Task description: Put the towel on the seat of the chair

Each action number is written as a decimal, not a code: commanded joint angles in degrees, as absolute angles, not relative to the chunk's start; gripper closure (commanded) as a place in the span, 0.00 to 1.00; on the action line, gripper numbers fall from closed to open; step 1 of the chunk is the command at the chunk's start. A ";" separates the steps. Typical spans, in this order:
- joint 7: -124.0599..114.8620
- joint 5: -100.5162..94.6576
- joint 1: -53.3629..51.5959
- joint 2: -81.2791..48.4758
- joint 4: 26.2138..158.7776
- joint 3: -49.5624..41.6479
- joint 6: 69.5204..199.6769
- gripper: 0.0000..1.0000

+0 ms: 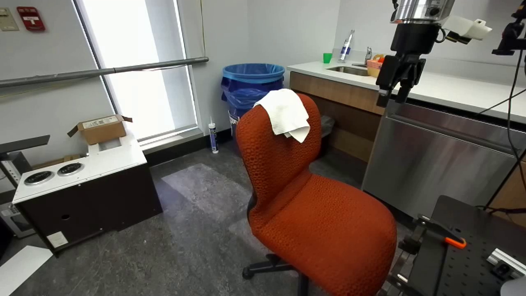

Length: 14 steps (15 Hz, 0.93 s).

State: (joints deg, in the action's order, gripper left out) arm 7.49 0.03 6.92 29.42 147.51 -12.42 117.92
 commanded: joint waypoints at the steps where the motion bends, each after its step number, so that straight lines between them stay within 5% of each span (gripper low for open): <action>1: 7.80 0.40 7.64 29.33 147.43 -11.76 117.81 0.00; 14: 7.62 0.49 7.30 27.86 146.59 -11.45 118.81 0.00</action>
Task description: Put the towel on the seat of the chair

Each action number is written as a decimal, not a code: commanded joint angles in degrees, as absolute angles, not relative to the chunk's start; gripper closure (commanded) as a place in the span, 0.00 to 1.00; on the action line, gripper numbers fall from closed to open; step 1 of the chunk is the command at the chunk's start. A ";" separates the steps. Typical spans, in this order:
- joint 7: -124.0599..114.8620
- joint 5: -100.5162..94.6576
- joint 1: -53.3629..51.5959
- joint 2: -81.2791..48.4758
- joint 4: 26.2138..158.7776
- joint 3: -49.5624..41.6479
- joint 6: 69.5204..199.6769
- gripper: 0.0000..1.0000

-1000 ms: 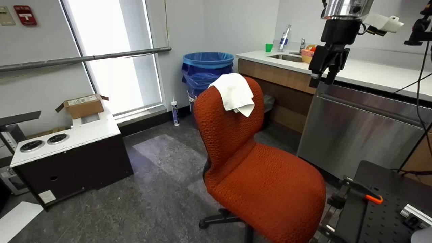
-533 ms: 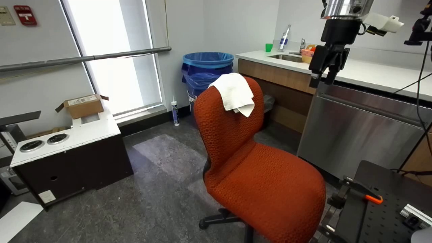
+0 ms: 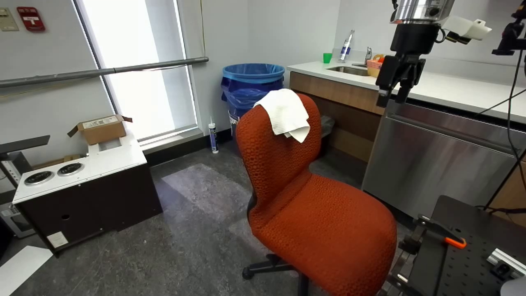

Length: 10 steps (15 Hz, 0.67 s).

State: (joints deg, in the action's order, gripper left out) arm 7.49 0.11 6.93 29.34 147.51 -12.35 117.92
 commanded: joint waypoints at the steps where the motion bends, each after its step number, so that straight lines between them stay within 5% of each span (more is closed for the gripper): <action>1: 7.62 1.06 6.96 26.78 145.76 -11.44 119.07 0.00; 10: 7.00 4.16 4.91 8.69 130.75 -9.26 125.92 0.00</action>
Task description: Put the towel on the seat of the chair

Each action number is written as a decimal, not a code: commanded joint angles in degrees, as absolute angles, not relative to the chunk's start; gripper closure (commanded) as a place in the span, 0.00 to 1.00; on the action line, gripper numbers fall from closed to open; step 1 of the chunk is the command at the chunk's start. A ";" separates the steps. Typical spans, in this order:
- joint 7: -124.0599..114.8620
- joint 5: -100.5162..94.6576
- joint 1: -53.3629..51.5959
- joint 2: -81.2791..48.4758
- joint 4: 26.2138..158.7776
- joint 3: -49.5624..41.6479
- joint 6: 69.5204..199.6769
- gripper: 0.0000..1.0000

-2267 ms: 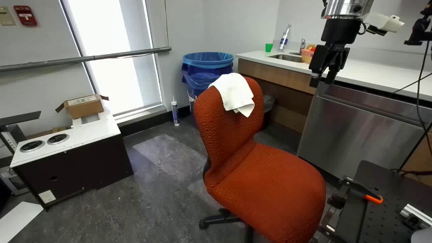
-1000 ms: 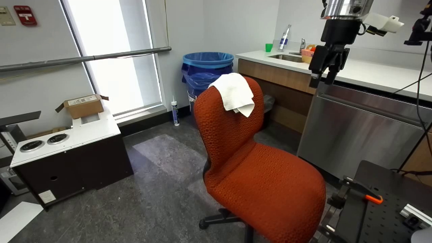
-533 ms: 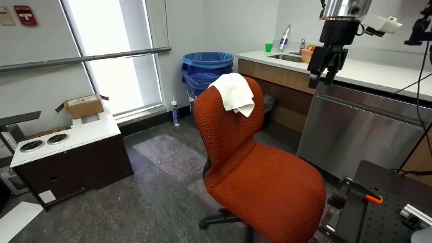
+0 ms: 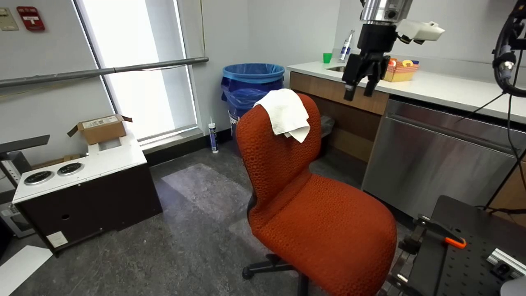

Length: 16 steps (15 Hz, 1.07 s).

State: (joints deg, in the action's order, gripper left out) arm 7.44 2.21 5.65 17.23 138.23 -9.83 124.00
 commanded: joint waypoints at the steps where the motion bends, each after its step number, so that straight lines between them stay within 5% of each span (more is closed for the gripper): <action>1: 6.64 4.37 4.96 6.34 128.67 -8.92 126.81 0.00; 16: -6.08 6.40 7.31 -26.69 90.57 -8.06 129.93 0.00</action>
State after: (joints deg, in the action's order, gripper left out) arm -1.18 6.03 6.33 -20.12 99.77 -8.12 130.50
